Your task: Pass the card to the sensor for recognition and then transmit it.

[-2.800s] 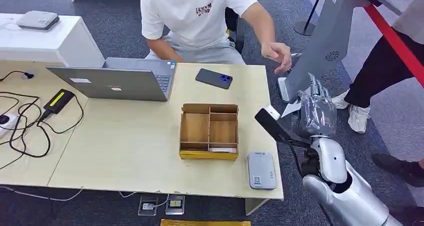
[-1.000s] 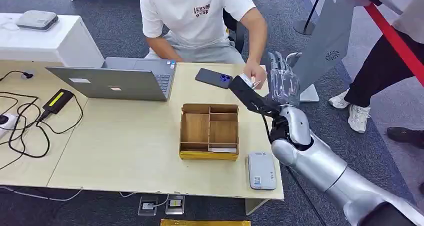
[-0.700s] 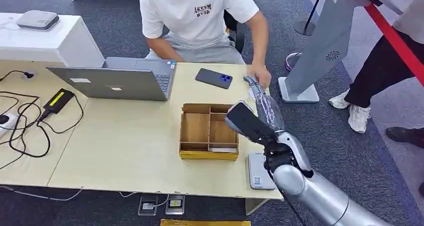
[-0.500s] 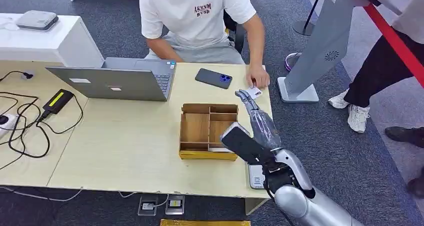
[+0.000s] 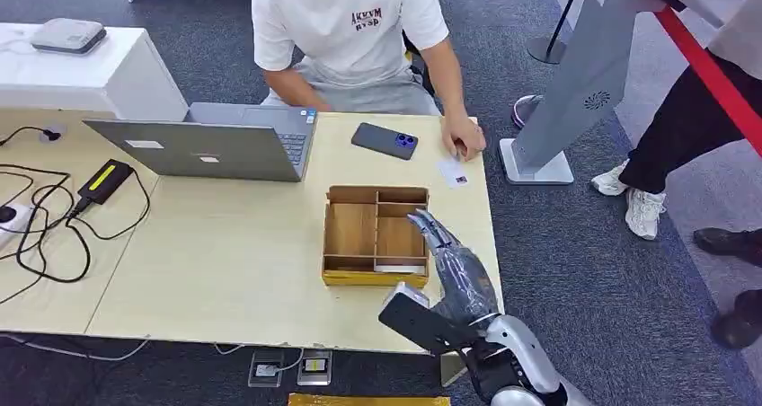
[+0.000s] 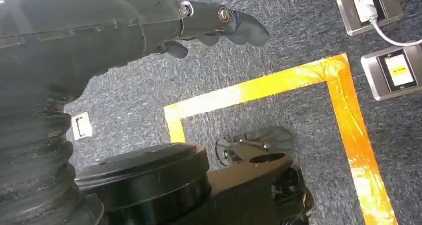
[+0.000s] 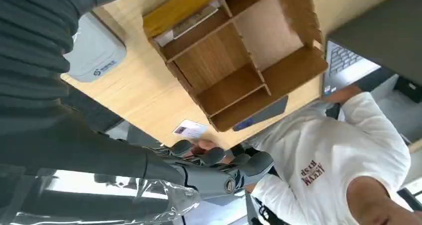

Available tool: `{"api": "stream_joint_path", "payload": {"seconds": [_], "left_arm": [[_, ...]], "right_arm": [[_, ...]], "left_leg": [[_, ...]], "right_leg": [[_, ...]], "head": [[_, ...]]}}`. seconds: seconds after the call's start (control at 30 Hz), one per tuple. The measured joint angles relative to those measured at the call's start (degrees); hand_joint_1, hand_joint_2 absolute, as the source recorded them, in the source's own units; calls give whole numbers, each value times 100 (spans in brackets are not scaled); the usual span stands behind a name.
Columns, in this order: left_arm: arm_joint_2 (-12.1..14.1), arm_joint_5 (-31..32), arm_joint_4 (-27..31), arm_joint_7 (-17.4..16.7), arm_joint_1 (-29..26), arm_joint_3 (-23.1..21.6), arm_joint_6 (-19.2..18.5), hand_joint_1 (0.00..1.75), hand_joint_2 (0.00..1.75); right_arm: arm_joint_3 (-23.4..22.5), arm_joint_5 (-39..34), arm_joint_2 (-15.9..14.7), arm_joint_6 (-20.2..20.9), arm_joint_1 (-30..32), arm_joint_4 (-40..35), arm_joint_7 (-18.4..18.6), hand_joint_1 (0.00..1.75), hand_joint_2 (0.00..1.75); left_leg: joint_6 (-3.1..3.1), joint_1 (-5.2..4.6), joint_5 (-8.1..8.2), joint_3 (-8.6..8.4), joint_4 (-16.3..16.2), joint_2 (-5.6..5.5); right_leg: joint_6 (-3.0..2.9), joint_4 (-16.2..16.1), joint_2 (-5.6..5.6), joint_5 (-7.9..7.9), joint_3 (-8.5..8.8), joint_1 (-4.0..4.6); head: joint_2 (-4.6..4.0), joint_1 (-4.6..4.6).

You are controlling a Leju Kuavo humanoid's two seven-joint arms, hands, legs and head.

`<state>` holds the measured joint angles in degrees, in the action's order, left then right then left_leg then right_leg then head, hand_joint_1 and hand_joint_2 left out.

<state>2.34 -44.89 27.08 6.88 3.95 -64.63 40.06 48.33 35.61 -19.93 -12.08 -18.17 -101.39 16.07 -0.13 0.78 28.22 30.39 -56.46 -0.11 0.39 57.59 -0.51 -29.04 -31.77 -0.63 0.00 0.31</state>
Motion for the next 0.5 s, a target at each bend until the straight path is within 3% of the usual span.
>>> {"api": "stream_joint_path", "payload": {"seconds": [0.17, 0.5], "left_arm": [[-20, 76, -15, -94, 15, 0, 2, 0, 175], [-107, 109, -37, -96, 41, 4, 2, 0, 175]], "right_arm": [[50, 295, 66, 269, 24, 31, 302, 0, 175], [218, 924, 306, 341, -4, 350, 811, 0, 175]], "left_leg": [[0, 0, 0, 0, 0, 0], [0, 0, 0, 2, 0, -1]], "right_leg": [[0, 0, 2, 0, 0, 0], [0, 0, 0, 0, 1, 0]], "head": [[0, 0], [0, 0]]}}
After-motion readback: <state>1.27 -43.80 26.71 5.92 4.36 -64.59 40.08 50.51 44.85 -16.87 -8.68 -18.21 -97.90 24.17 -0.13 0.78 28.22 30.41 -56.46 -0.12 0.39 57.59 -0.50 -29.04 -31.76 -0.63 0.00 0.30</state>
